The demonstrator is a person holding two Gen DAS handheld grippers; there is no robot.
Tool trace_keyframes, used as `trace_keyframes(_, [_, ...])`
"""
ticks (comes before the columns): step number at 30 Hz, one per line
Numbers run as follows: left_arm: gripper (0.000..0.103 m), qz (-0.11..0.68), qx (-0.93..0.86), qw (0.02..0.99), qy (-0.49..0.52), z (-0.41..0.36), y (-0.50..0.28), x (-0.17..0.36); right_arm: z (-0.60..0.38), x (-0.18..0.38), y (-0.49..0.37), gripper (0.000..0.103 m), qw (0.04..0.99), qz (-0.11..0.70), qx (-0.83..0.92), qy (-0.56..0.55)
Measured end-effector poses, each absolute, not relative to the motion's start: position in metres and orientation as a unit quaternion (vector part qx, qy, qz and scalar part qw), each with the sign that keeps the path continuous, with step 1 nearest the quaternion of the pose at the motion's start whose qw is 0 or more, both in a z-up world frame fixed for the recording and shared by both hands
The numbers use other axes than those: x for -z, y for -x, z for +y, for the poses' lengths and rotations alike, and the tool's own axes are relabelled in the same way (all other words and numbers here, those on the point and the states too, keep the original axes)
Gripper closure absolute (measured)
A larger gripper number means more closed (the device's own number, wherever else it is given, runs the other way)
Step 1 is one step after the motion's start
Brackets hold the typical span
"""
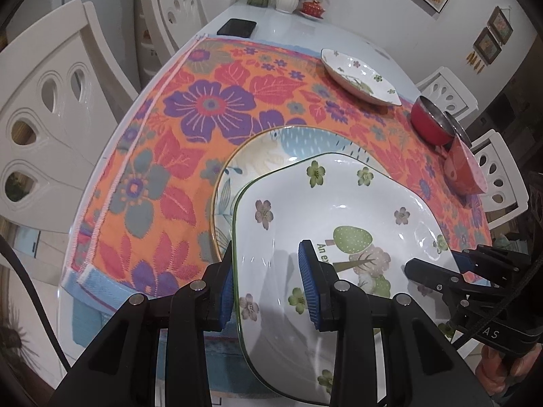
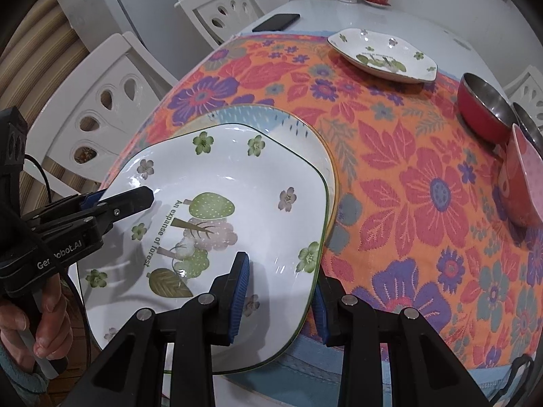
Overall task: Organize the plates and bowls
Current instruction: 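Lower the leaf-print plate onto the Sunflower plate and open both grippers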
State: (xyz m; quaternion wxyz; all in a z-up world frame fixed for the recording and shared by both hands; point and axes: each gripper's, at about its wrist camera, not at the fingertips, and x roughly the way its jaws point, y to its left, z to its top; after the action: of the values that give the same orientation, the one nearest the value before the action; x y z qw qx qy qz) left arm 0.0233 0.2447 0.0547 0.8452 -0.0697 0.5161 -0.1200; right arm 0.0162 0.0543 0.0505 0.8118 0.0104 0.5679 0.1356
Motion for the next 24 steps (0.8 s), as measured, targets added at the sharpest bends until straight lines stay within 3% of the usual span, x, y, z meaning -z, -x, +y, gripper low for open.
trace_keyframes(24, [0.072,0.519,0.131,0.842,0.066,0.243,-0.041,-0.044,0.056,-0.034,-0.034,0.07,0.8,0.591,-0.101,0.004])
